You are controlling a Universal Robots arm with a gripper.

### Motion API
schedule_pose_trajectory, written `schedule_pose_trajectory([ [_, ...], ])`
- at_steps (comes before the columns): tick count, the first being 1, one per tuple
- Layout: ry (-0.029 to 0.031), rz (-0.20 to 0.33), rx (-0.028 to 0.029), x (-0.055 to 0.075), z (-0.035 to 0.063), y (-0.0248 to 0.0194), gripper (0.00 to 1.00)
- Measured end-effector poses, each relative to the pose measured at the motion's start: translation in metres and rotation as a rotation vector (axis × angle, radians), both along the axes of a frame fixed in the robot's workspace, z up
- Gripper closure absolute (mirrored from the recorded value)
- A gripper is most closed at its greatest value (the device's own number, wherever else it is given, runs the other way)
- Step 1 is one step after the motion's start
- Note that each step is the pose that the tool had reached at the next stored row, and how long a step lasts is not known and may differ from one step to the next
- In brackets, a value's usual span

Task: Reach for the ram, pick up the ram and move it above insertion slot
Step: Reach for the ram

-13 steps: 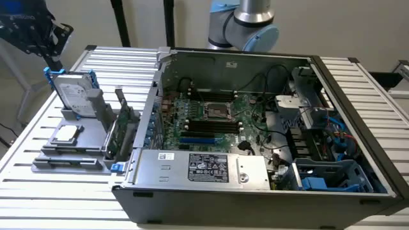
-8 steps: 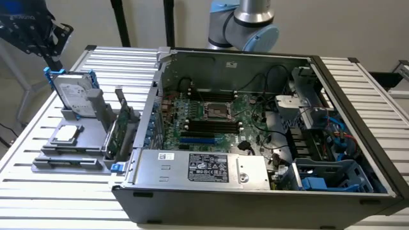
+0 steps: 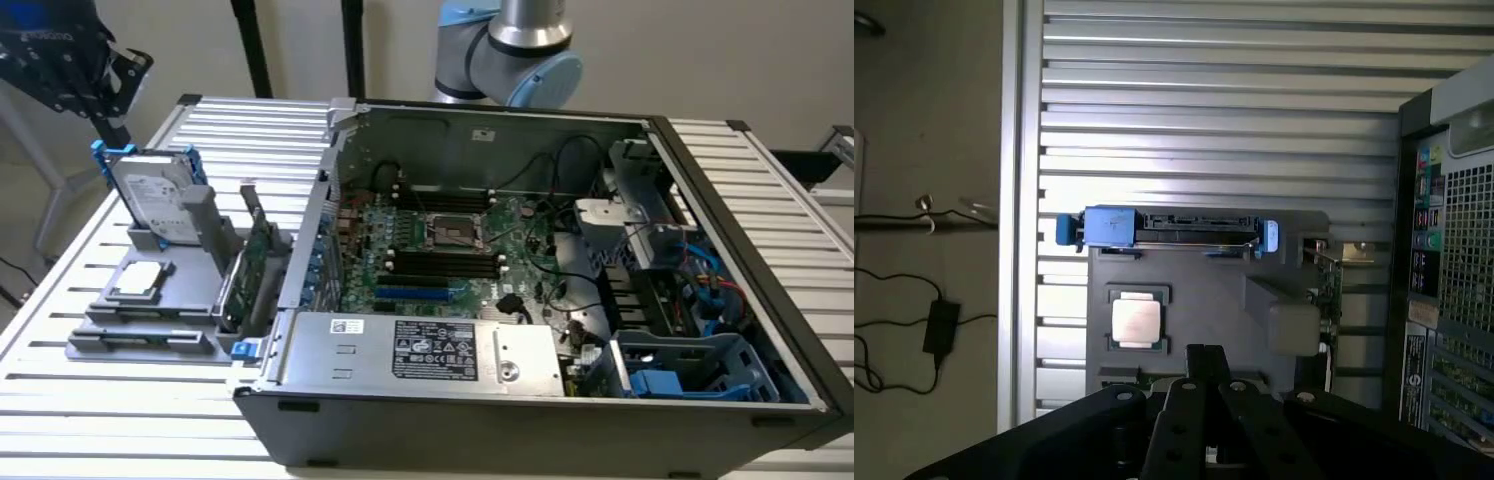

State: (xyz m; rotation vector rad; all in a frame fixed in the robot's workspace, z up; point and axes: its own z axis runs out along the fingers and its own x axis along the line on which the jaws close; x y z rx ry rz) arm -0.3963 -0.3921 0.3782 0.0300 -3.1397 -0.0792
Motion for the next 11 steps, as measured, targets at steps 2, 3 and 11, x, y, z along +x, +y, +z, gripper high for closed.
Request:
schedule_pose_trajectory([
  [2, 0.0003, 0.000, -0.0008, 0.000, 0.0000, -0.0012, 0.89],
  [3, 0.0006, 0.000, -0.0013, 0.000, 0.0001, -0.0034, 0.89],
  [11, 0.0016, 0.000, -0.0047, 0.001, 0.0001, -0.0365, 0.89],
])
